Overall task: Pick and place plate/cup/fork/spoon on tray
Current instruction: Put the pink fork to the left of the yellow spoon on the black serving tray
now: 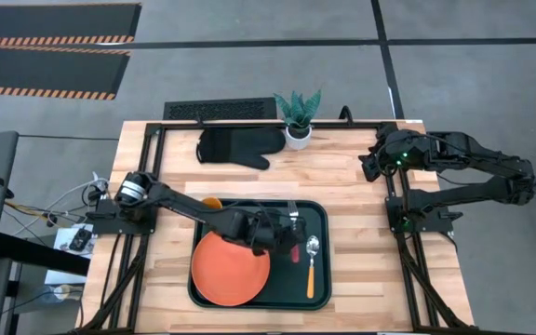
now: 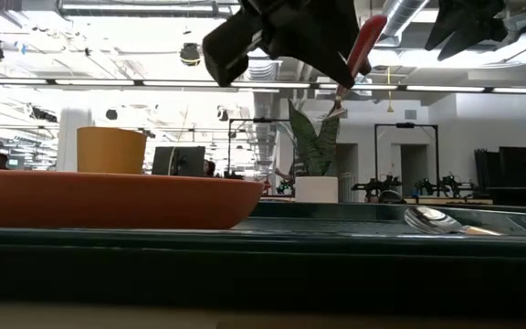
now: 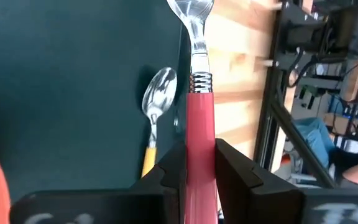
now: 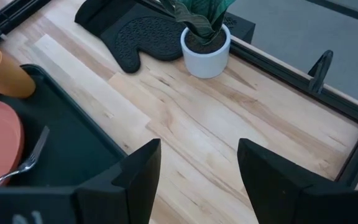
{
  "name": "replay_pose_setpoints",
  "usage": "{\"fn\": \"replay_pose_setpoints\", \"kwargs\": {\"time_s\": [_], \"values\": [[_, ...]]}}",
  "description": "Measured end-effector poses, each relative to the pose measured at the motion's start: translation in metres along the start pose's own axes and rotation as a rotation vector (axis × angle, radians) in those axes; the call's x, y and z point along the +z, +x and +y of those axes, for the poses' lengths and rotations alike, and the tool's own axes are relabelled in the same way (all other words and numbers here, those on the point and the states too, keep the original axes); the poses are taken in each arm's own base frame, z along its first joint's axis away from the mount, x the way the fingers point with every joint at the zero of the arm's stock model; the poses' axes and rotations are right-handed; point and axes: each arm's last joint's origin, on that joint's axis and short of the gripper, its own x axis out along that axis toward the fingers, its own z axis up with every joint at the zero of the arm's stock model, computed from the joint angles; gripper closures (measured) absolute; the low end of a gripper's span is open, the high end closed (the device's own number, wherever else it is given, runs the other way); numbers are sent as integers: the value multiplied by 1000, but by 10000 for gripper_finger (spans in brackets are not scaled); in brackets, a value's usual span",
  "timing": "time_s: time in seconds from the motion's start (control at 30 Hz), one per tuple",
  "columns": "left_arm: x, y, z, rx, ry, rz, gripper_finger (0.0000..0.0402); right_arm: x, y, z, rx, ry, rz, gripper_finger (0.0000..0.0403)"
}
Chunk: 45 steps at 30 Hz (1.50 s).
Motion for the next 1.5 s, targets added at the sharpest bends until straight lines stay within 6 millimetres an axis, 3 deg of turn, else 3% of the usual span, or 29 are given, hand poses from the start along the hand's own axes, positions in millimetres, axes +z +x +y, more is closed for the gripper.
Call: {"fn": "replay_pose_setpoints", "kwargs": {"time_s": [0.2,0.33,0.53,0.7,0.77,0.87,1.17,1.5], "values": [[-6,-2,5,32,36,4,360,0,0,0,2,0,1,164],[-10,13,9,72,59,9,360,0,0,0,1,-1,3,164],[-36,48,-20,105,148,97,360,-1,0,0,0,-4,9,164],[-40,44,-35,300,234,43,359,-1,0,0,8,-7,21,164],[-39,41,-31,301,212,15,354,-2,0,0,12,-11,27,164],[-43,50,-16,330,176,-5,352,-2,0,0,13,-25,29,164],[-58,73,1,355,160,19,351,-2,0,0,9,-39,36,164],[-69,73,11,370,155,-12,353,-3,0,-1,6,-58,40,164]]}}
